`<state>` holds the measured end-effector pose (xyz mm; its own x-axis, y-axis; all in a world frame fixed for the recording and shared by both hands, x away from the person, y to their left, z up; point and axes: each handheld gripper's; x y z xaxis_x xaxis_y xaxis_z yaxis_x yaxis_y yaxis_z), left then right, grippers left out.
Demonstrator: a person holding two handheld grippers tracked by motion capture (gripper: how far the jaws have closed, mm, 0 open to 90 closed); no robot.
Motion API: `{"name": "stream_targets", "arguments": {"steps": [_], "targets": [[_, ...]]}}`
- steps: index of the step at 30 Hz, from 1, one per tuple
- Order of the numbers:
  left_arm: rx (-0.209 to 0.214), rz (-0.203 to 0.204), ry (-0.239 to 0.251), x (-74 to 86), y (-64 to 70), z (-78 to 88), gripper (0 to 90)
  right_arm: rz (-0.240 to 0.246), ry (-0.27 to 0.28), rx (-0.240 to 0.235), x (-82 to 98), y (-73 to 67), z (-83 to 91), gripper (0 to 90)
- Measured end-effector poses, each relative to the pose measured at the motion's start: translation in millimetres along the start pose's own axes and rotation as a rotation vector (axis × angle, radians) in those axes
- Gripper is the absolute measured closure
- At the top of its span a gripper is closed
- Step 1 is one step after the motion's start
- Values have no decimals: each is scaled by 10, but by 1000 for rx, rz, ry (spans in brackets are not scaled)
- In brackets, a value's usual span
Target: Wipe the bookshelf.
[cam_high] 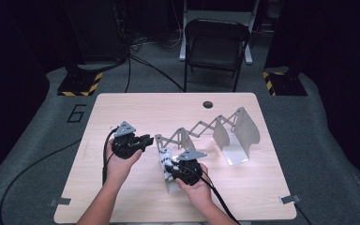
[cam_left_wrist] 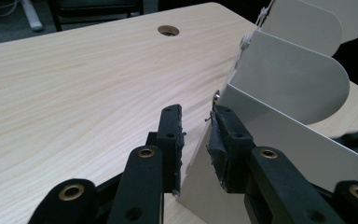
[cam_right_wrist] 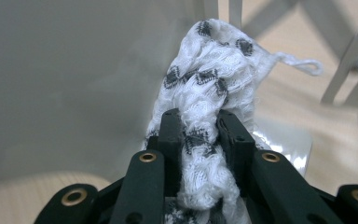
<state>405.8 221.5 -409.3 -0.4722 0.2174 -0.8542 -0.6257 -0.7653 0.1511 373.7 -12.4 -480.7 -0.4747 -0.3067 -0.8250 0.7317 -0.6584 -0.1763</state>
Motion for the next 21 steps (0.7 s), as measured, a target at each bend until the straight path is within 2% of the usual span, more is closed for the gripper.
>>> {"name": "stream_targets", "arguments": {"steps": [3, 6, 7, 8, 10, 12, 14, 17, 19, 21], "targets": [[-1, -5, -14, 15, 8, -8, 749, 15, 55, -6, -188, -67, 119, 736], [7, -3, -20, 31, 16, -7, 749, 53, 139, -1, -396, -125, 258, 736], [8, -6, -31, 37, 22, -8, 751, 44, 166, 2, -455, -152, 295, 737], [6, -10, -34, 41, 30, -10, 752, 59, 180, 7, -500, -162, 315, 736], [5, -16, -40, 43, 38, -3, 758, 65, 162, 10, -524, -165, 284, 737], [9, -18, -45, 44, 42, 6, 765, 65, 117, 9, -469, -147, 186, 739], [12, -17, -49, 45, 51, 12, 770, 59, 46, 8, -341, -125, 49, 740], [24, -17, -77, 50, 61, 27, 766, 47, -22, 6, -176, -106, -71, 740], [27, -22, -89, 58, 90, 50, 755, 22, -24, 0, -144, -102, -70, 740], [38, -28, -100, 91, 140, 81, 747, 8, 12, -17, -225, -111, 18, 740]]}}
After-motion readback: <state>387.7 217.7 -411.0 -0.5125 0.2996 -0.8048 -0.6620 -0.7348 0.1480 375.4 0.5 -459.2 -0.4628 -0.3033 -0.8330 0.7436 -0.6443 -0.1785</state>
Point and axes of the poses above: each handheld gripper's, and its own axes: z roughly backward along the jaws, x roughly out of its underside, y roughly to its right
